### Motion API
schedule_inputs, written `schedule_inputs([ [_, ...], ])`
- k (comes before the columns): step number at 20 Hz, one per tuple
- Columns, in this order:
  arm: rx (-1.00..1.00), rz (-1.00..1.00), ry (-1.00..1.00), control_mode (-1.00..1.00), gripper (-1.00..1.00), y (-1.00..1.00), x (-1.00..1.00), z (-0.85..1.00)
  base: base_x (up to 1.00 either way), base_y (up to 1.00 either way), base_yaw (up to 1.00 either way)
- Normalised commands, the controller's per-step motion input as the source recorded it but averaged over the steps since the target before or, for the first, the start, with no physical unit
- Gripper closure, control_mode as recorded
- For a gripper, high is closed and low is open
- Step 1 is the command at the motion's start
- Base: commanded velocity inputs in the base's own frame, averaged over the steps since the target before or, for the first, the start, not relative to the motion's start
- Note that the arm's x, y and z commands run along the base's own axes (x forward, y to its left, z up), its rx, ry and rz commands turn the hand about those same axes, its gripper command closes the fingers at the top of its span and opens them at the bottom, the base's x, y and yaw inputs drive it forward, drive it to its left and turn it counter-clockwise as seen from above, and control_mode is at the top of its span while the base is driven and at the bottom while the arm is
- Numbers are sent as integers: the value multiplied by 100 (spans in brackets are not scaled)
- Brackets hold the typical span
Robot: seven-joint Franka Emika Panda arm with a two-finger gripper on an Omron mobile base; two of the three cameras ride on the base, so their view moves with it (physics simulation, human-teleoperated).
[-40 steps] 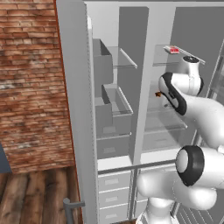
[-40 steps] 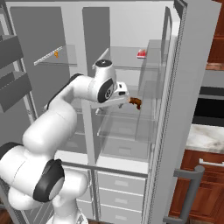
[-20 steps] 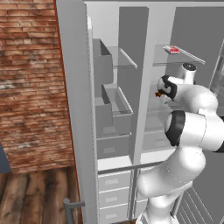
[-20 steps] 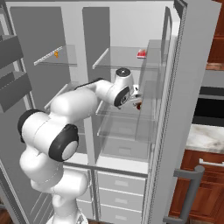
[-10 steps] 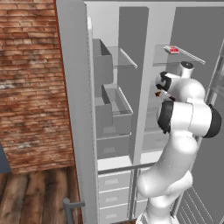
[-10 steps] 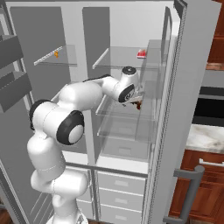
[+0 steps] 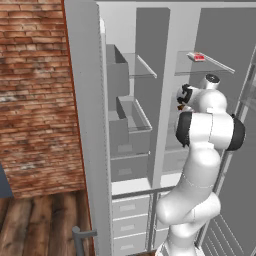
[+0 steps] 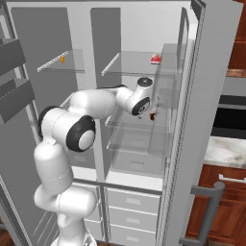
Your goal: There's a chicken drumstick in the fridge that needs to be moved to the freezer for freezing. Pick up the chicken drumstick from the fridge, place it on any shelf in the freezer, and close the fridge and freezer doors when done.
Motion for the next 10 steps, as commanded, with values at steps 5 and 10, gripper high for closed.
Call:
schedule_inputs([
  [5,1,0,0,-100,-100,-15,10,-19,0,0,0],
  [10,1,0,0,-100,-100,-8,14,-8,0,0,0],
])
